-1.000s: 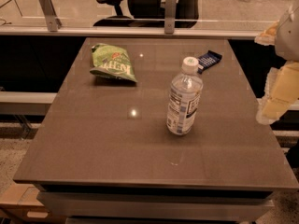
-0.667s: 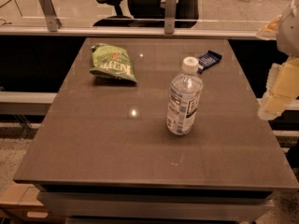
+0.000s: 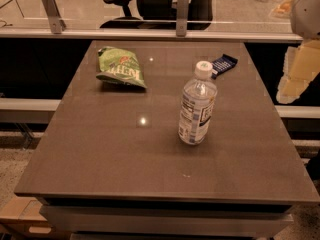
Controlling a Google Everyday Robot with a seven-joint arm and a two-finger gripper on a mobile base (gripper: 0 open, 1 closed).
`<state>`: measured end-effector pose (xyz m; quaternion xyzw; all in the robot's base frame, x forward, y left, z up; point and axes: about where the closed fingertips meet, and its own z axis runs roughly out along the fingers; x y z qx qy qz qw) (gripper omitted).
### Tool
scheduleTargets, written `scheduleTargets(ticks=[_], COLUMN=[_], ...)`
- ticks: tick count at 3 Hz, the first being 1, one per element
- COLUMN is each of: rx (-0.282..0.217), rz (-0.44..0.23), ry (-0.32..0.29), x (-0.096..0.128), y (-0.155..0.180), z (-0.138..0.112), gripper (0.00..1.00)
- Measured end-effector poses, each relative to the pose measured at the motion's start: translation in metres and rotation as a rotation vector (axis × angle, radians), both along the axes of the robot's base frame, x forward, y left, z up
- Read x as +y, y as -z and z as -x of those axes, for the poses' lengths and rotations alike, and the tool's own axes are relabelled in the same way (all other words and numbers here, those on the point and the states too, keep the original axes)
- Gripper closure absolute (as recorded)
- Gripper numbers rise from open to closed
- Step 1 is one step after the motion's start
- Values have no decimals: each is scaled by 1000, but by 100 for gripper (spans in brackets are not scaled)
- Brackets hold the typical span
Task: Pick rxbar blueberry
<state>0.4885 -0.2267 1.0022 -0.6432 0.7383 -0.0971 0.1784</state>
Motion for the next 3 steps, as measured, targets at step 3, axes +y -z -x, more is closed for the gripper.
scheduleTargets(ticks=[3], rx=[-17], rz=[161], ry=[-369], x=[-11], y=[-13], z=[-77], gripper=[0])
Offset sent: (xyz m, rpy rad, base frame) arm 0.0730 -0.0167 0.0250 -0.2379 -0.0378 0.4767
